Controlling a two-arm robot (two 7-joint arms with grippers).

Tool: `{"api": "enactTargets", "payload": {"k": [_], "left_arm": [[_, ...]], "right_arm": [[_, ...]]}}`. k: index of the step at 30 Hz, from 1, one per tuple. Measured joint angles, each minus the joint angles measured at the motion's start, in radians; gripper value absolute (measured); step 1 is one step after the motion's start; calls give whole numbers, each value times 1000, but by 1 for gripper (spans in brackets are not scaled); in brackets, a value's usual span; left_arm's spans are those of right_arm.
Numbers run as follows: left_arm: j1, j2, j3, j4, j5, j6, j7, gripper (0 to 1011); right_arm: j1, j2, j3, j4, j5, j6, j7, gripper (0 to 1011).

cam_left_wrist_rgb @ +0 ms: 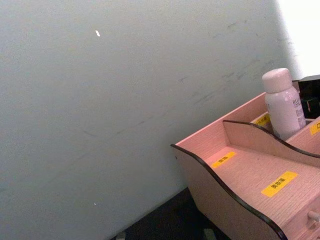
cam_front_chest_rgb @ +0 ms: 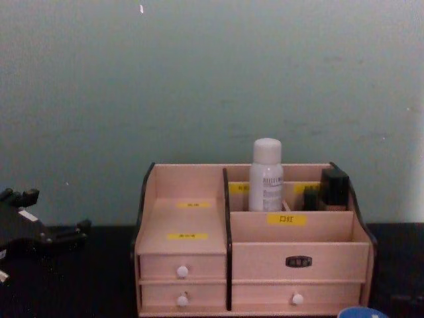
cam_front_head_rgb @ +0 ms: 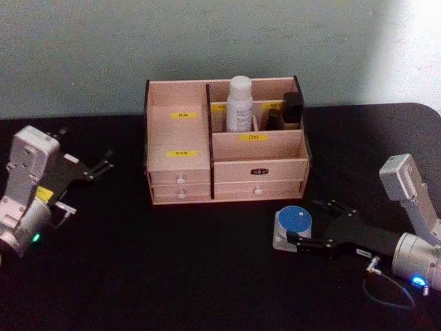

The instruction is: Pick up the facial cleanser and watermelon frost from the table and place them into the tiered storage box.

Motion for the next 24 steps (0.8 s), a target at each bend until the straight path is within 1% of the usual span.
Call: {"api": "enactTargets", "payload": {"k": [6,14,24], "left_arm": [[0,0,0,0,0,0,0,1001],[0,0,0,0,0,0,0,1001],[0,0,0,0,0,0,0,1001]], "right_arm": [[1,1,-3,7,-3,0,3,1003],[6,-10,-7,23,-14,-4,-3,1003],[20,-19,-14,43,-23,-5,3,1003]]}}
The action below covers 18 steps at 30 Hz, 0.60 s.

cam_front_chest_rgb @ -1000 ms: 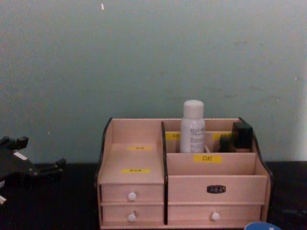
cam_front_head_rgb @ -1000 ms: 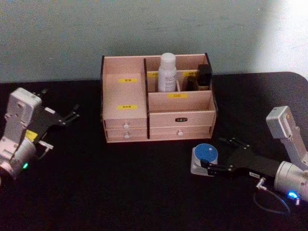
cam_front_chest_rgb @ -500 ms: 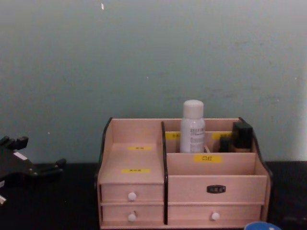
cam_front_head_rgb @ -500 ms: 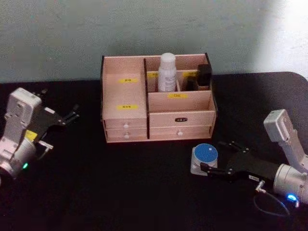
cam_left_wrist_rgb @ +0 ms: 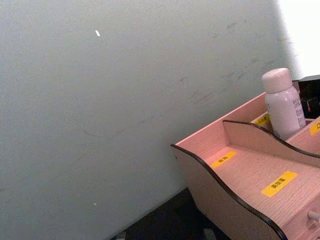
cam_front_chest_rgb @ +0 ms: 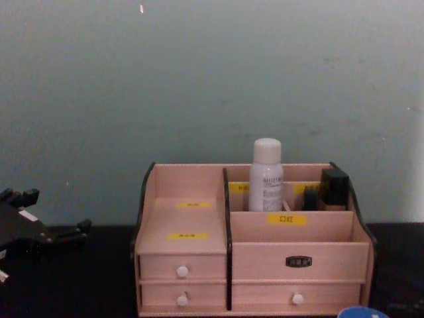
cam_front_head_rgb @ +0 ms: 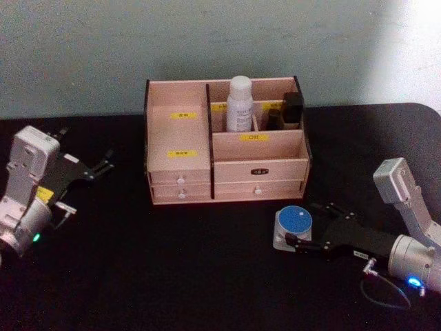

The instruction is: Pick up the facial cleanser and watermelon frost from the table and place them into the tiered storage box.

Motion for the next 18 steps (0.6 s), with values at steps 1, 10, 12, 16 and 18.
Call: {"api": "enactTargets", "payload": {"k": [1,10,12,16,18], "left_arm": [[0,0,0,0,0,0,0,1001],[0,0,0,0,0,0,0,1001],[0,0,0,0,0,0,0,1001],[0,0,0,0,0,0,0,1001],[0,0,0,0,0,0,0,1001]], "right_arm": [[1,-1,-1,2,-1,0,1,1003],[18,-11,-10,22,-6,2,10,1003],[22,-13,-12,26,-6,2,12,1002],[26,-17,-14,33,-6,3,13,1003],[27,-19,-15,35,-6,3,13,1003]]}}
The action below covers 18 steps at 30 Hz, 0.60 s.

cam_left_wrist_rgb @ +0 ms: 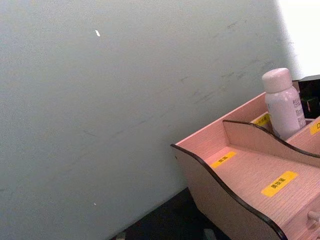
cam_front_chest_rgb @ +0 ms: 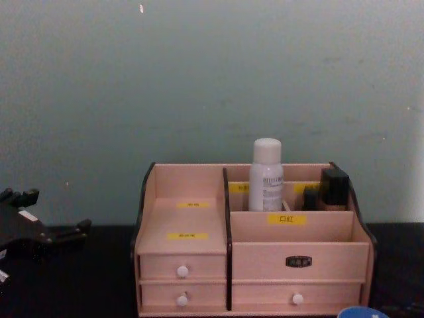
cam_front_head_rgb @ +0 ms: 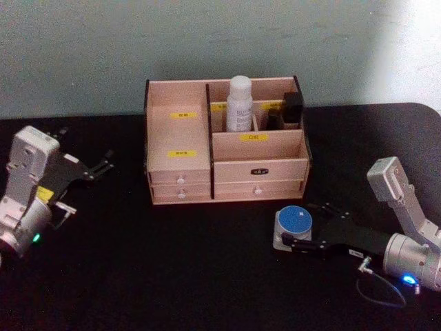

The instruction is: Pick up the facial cleanser and watermelon frost from the table and place them into the tiered storage box.

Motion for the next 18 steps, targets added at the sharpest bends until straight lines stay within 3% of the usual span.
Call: {"api": "enactTargets", "payload": {"k": [18], "left_arm": [[0,0,0,0,0,0,0,1001]], "right_arm": [[13,-11,-5,22,7,6,3,1003]]}}
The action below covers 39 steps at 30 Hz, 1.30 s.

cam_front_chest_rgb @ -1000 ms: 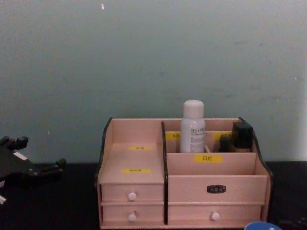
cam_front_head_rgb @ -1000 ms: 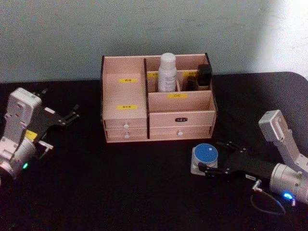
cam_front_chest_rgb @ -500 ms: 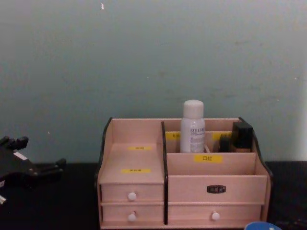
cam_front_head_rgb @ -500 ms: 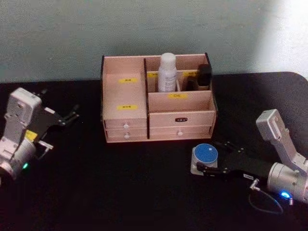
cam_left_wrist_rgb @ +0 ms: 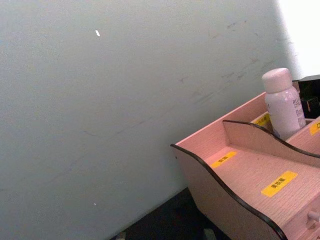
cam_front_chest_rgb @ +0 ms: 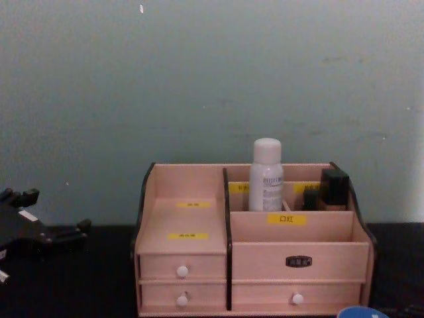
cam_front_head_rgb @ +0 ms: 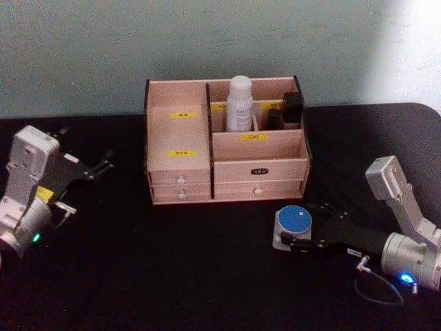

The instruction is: Pick up the facial cleanser and watermelon frost from the table and place them into the tiered storage box.

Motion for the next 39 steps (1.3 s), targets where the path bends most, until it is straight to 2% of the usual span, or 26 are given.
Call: {"api": "enactTargets", "payload": {"k": [39], "left_arm": [[0,0,0,0,0,0,0,1001]], "right_arm": [[6,-2,-4,5,4,3,1,1003]]}}
